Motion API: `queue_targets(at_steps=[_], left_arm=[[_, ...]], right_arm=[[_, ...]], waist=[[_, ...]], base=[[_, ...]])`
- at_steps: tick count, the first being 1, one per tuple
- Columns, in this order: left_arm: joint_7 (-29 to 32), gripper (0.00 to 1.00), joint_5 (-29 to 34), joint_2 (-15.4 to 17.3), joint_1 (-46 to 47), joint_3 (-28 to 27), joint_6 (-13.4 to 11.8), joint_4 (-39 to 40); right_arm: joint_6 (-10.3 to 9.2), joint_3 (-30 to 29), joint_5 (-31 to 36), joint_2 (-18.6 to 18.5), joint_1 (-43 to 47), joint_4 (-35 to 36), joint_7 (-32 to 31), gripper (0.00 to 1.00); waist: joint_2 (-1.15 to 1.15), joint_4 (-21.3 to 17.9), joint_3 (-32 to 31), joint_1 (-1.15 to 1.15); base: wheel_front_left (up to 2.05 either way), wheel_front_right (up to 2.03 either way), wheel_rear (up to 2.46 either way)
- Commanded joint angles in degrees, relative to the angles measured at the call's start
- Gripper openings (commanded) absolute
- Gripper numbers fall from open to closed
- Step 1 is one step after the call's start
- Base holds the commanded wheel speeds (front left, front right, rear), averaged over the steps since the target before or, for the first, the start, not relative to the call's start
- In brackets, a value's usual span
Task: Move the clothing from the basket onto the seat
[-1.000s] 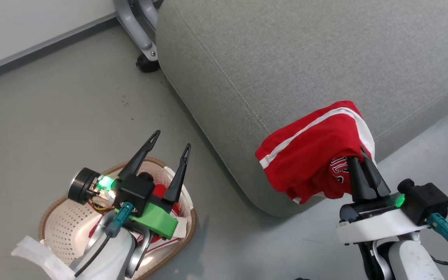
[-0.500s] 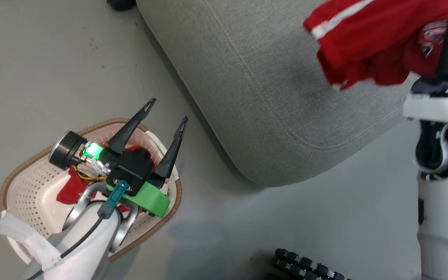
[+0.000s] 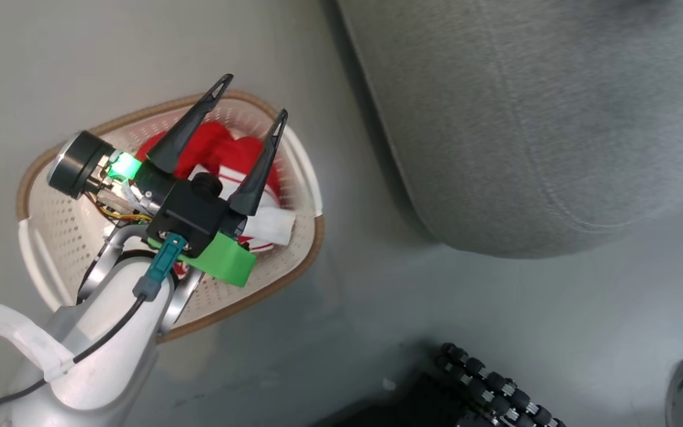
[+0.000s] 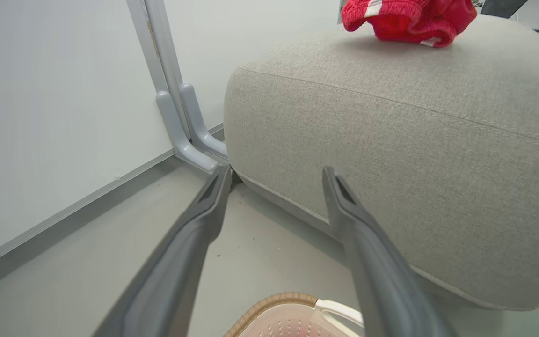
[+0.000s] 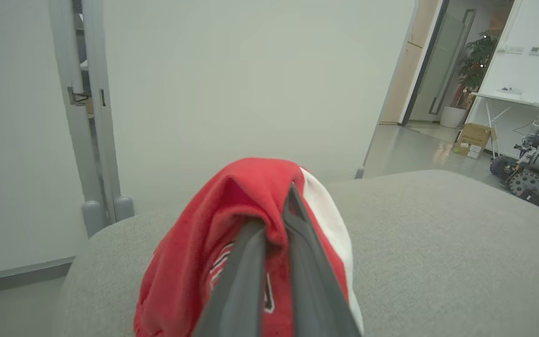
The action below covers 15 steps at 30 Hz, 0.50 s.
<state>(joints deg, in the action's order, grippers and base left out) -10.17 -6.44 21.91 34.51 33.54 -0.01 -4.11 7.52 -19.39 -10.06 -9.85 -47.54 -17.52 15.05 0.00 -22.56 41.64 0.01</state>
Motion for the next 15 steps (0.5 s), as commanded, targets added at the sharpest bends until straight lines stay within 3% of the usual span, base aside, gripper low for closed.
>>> queue_targets(at_steps=[1,3,4,5,6,11,15], left_arm=[[-0.5,1.0,0.1,-0.3,0.9,-0.1,-0.3,-0.5],[-1.0,1.0,-0.3,-0.6,0.6,0.0,-0.5,-1.1],[-1.1,1.0,-0.5,-0.8,0.4,0.0,-0.7,-1.5],[-1.4,1.0,-0.5,-0.9,0.1,-0.1,-0.9,-2.1],[-1.7,1.0,-0.8,-1.1,0.0,-0.2,-1.2,-2.5],[-3.6,1.0,-2.0,-2.6,-0.9,-1.0,-2.5,-4.5],[-4.6,1.0,-4.1,-4.3,-2.4,-1.5,-2.1,-6.3]], right_arm=[[-0.06,-1.6,1.0,0.3,-0.4,-2.2,0.2,0.0],[-0.06,-3.5,2.9,0.9,0.4,-4.4,0.2,0.0],[-0.06,-4.6,3.6,1.5,1.1,-5.1,0.2,0.07],[-0.06,-6.8,4.5,2.4,1.8,-5.5,0.2,0.47],[-0.06,-8.4,5.3,3.2,2.3,-5.5,0.2,1.0],[-0.07,-13.8,8.0,6.2,7.7,-1.5,0.2,1.0],[-0.06,-12.6,7.5,6.9,13.9,0.3,0.2,1.0]], waist=[[0.0,5.4,4.7,-0.01],[0.0,6.1,4.6,-0.01],[0.0,6.3,4.5,-0.01],[0.0,6.6,4.2,-0.01],[0.0,6.8,4.0,-0.01],[0.0,7.8,1.2,-0.01],[0.0,8.8,-3.0,-0.01]], base=[[0.0,0.0,0.0],[0.0,0.0,0.0],[0.0,0.0,0.0],[0.0,0.0,0.0],[0.0,0.0,0.0],[0.0,0.0,0.0],[0.0,0.0,0.0]])
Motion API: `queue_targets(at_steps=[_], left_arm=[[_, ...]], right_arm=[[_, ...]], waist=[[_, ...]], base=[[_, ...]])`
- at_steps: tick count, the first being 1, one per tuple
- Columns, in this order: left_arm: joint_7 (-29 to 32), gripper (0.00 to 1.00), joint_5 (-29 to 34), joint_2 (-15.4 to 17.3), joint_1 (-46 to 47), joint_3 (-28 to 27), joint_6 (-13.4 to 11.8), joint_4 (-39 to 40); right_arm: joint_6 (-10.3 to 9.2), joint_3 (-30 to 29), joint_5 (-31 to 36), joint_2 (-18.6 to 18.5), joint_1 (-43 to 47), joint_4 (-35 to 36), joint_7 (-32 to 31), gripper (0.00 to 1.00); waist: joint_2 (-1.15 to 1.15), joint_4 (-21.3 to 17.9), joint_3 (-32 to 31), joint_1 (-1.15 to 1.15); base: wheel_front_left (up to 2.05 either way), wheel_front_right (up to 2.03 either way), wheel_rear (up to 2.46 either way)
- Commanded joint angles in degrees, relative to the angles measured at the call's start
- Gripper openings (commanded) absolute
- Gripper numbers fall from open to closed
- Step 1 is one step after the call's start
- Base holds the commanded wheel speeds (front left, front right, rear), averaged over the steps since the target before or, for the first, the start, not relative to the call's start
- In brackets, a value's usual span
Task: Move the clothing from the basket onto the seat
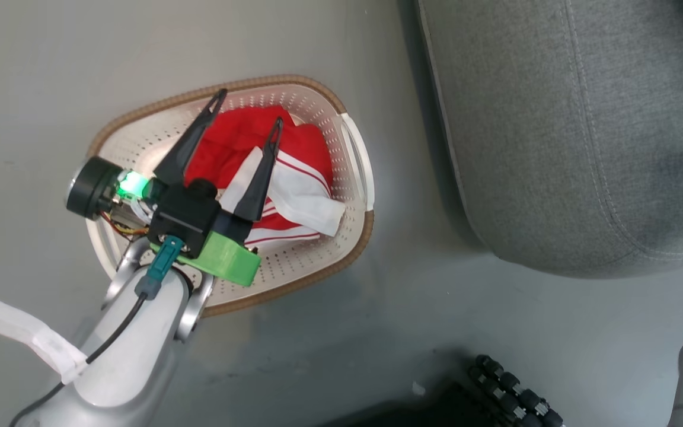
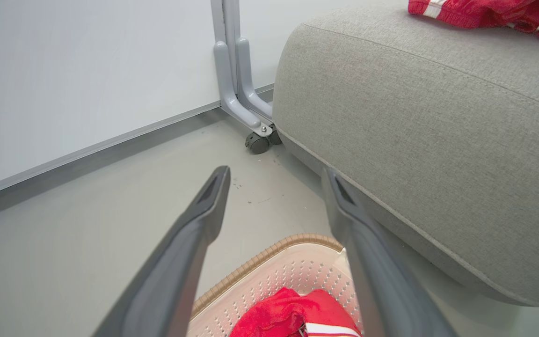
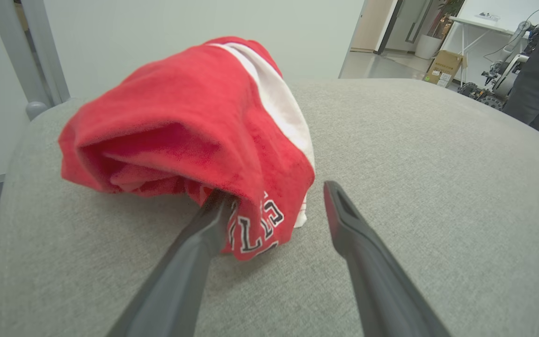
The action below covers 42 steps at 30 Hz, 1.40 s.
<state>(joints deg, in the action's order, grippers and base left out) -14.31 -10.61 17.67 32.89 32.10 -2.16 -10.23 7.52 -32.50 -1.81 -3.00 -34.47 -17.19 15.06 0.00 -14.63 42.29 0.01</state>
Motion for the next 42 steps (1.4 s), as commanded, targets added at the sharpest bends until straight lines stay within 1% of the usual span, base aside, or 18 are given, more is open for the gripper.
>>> queue_targets(at_steps=[1,3,6,10,14,18,19,23,28,31,36,39,42], left_arm=[[-0.5,1.0,-0.4,-0.2,-1.1,-0.2,-0.1,-0.7],[-0.8,1.0,-0.7,-1.0,-2.4,-0.7,-0.8,-1.9],[-0.9,1.0,-1.4,-2.9,-4.7,-1.8,-2.2,-2.6],[-0.8,1.0,-2.5,-5.6,-10.0,-5.0,-3.7,-2.1],[-0.8,1.0,-3.7,-8.6,-15.3,-9.2,-4.0,-0.8],[-0.8,1.0,-4.0,-11.2,-20.2,-14.4,-3.4,1.8],[-0.8,1.0,-3.8,-11.9,-21.5,-15.5,-2.8,2.5],[-0.8,1.0,-0.7,-13.1,-25.9,-18.6,-2.1,5.2],[-0.8,1.0,0.2,-14.2,-32.0,-22.0,-1.6,7.3],[-0.8,1.0,1.0,-14.5,-35.2,-23.3,-1.2,8.5],[-0.8,1.0,2.4,-14.7,-39.1,-22.9,-1.2,9.8],[-0.8,1.0,1.3,-14.7,-41.0,-22.2,-2.0,10.5],[-0.8,1.0,1.6,-14.7,-42.6,-21.6,-2.8,10.9]], right_arm=[[-0.06,1.6,-1.2,0.1,2.1,0.2,0.2,1.0],[-0.06,4.8,-1.9,0.0,5.7,0.9,0.2,1.0],[-0.07,11.5,-3.7,0.0,10.5,3.1,0.2,1.0],[-0.07,17.7,-5.3,0.0,16.3,5.7,0.2,1.0],[-0.06,23.0,-5.7,0.0,21.1,7.0,0.2,1.0],[-0.06,28.0,-7.3,0.0,24.1,8.3,0.2,1.0],[-0.07,28.7,-7.4,0.0,24.7,8.5,0.2,1.0],[-0.07,31.1,-7.2,0.0,26.0,9.1,0.2,1.0],[-0.07,33.8,-7.6,0.0,29.1,9.9,0.2,1.0],[-0.06,35.4,-7.4,0.0,31.6,11.2,0.2,1.0],[-0.06,36.8,-6.7,0.0,35.7,13.5,0.2,1.0],[-0.06,37.1,-7.2,0.0,38.1,14.2,0.2,1.0],[-0.06,37.6,-7.0,0.0,40.3,14.1,0.2,1.0]], waist=[[0.0,1.1,-4.8,-0.01],[0.0,1.7,-7.8,-0.01],[0.0,2.9,-13.1,-0.01],[0.0,5.5,-20.0,-0.01],[0.0,9.0,-25.9,-0.01],[0.0,12.7,-29.9,-0.01],[0.0,13.7,-31.0,-0.01],[0.0,16.1,-34.0,-0.01],[0.0,17.6,-39.0,-0.01],[0.0,17.7,-41.1,-0.01],[0.0,17.1,-43.3,-0.01],[0.0,16.5,-44.6,-0.01],[0.0,15.9,-45.7,-0.01]], base=[[0.0,0.0,0.0],[0.0,0.0,0.0],[0.0,0.0,0.0],[0.0,0.0,0.0],[0.0,0.0,0.0],[0.0,0.0,0.0],[0.0,0.0,0.0],[0.0,0.0,0.0],[0.0,0.0,0.0],[0.0,0.0,0.0],[0.0,0.0,0.0],[0.0,0.0,0.0],[0.0,0.0,0.0]])
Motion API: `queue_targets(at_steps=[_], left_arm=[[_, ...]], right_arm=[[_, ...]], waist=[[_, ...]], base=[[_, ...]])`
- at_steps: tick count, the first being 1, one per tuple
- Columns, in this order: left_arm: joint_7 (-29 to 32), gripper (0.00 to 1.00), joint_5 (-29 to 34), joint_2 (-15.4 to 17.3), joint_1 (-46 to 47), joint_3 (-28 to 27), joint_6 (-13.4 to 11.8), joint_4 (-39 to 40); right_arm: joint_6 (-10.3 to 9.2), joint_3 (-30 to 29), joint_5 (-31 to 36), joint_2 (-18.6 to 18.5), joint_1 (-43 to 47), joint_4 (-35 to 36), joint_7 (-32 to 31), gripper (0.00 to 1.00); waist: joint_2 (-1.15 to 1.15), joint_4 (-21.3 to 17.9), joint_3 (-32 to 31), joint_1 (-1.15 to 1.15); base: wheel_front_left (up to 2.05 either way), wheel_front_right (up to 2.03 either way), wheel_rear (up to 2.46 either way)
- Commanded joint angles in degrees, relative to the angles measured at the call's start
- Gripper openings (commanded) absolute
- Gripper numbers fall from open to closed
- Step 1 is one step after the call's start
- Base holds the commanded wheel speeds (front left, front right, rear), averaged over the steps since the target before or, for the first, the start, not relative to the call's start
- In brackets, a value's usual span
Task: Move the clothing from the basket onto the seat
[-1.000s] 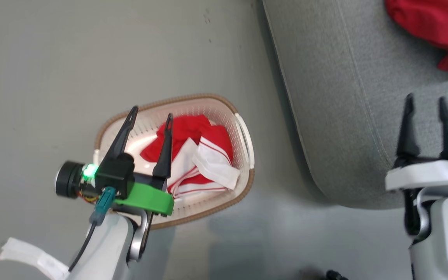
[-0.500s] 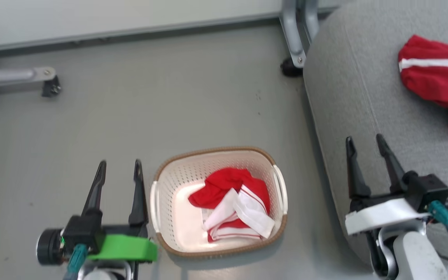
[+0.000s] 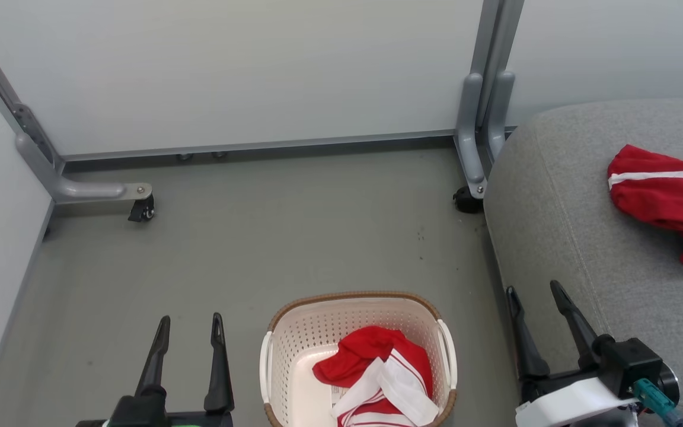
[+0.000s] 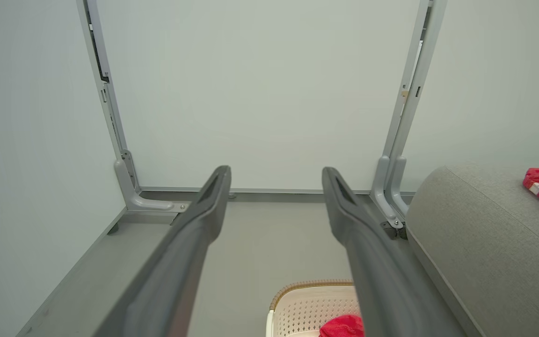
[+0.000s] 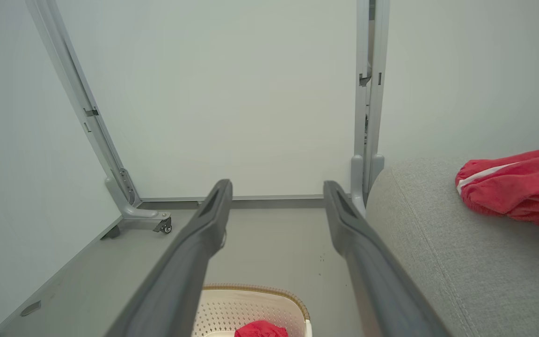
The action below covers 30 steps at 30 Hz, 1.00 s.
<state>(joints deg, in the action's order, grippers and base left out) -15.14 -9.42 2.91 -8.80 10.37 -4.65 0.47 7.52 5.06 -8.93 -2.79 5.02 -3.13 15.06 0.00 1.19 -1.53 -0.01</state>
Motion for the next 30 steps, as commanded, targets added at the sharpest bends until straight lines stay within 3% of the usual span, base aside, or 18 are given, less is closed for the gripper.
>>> queue_targets(at_steps=[1,30], left_arm=[[0.0,1.0,0.4,0.0,-1.5,0.2,-0.5,0.2],[0.0,1.0,1.5,0.1,-1.1,0.4,-0.2,-0.6]], right_arm=[[-0.06,0.5,0.5,-0.2,1.2,-0.2,0.2,1.0],[-0.06,2.2,2.2,-0.2,1.1,-1.1,0.2,1.0]], waist=[[0.0,-0.2,-2.2,0.01],[0.0,-2.4,-2.0,0.01]], base=[[0.0,0.0,0.0],[0.0,0.0,0.0]])
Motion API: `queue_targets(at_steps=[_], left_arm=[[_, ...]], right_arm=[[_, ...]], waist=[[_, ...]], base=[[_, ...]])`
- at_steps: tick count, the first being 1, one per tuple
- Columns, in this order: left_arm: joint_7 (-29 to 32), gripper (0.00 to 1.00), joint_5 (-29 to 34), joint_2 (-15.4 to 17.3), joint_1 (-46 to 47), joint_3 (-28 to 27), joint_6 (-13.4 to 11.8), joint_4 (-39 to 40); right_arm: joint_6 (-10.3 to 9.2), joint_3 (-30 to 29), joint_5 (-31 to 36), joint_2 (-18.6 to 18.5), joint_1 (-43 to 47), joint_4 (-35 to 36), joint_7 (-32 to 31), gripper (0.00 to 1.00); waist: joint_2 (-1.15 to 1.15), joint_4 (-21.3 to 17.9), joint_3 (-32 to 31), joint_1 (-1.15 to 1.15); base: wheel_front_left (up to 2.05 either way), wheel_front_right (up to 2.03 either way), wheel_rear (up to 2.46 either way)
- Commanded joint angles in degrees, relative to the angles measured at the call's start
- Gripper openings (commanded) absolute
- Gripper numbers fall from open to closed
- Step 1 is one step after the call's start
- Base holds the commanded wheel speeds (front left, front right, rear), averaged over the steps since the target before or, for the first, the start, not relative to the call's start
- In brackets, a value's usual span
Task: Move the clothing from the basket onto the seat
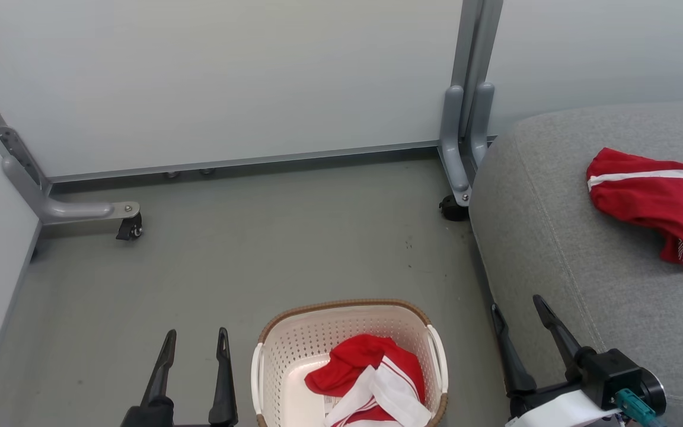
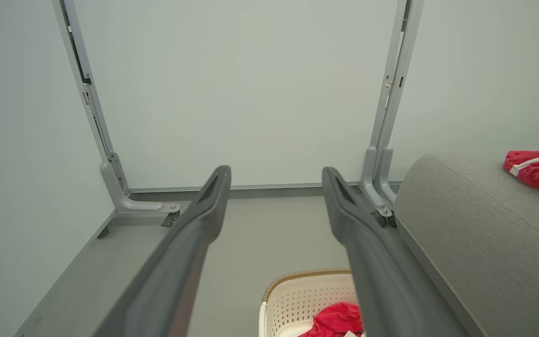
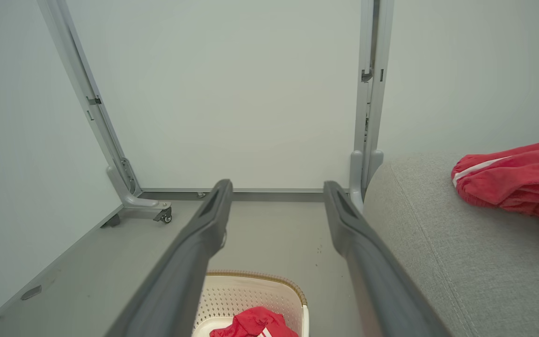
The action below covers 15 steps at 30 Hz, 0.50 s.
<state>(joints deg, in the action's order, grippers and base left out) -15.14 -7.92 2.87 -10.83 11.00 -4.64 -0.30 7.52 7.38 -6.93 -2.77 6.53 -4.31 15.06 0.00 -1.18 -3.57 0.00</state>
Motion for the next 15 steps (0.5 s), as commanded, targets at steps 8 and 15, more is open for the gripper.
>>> queue_targets(at_steps=[8,15], left_arm=[[0.0,1.0,-0.8,0.1,1.2,0.1,-0.1,-0.4],[0.0,1.0,-0.1,0.1,1.4,0.6,0.3,-0.7]], right_arm=[[-0.06,-0.2,0.3,-0.4,-0.6,0.0,0.2,1.0],[-0.06,0.1,0.3,-0.5,-0.8,0.3,0.2,1.0]], waist=[[0.0,-0.6,0.6,0.0],[0.0,-1.0,1.7,0.0]], base=[[0.0,0.0,0.0],[0.0,0.0,0.0]])
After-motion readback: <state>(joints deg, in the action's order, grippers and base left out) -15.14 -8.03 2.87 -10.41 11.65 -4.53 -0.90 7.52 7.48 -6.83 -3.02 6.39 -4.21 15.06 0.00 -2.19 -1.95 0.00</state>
